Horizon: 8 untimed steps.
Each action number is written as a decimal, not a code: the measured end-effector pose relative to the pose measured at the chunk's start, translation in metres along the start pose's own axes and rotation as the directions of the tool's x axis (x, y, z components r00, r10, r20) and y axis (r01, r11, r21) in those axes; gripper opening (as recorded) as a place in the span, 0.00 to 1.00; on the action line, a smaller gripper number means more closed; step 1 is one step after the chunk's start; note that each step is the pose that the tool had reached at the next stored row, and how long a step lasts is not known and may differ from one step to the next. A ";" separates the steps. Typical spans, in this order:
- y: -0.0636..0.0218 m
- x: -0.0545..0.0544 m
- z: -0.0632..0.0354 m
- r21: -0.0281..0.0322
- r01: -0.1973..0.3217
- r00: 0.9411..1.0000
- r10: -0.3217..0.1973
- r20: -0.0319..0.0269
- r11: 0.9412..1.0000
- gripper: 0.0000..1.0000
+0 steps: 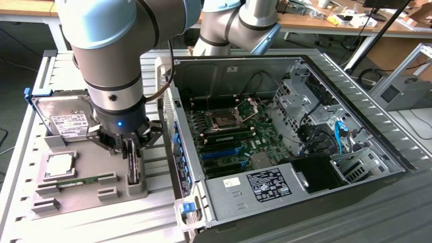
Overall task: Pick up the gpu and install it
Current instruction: 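Pick up the gpu and move the gpu toward the slot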
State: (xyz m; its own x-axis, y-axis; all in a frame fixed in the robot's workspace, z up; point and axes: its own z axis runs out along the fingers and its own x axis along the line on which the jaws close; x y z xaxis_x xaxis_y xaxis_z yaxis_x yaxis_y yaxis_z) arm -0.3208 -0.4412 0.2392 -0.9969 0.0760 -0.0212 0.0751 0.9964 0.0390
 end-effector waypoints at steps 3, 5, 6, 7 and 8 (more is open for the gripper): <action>0.0000 0.000 0.0000 0.000 0.000 1.000 0.000 0.000 1.000 0.34; 0.0000 0.000 0.0000 0.000 0.000 1.000 0.000 0.000 1.000 0.34; 0.0000 0.000 0.0001 0.000 0.000 1.000 0.000 0.000 1.000 0.34; 0.0000 0.000 0.0001 0.000 0.000 1.000 0.000 -0.001 1.000 0.34; 0.0000 0.000 0.0001 0.000 0.000 1.000 0.000 -0.001 1.000 0.34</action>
State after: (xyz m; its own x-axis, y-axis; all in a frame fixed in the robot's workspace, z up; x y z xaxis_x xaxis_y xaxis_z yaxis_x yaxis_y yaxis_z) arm -0.3205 -0.4413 0.2392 -0.9969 0.0760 -0.0202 0.0752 0.9964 0.0389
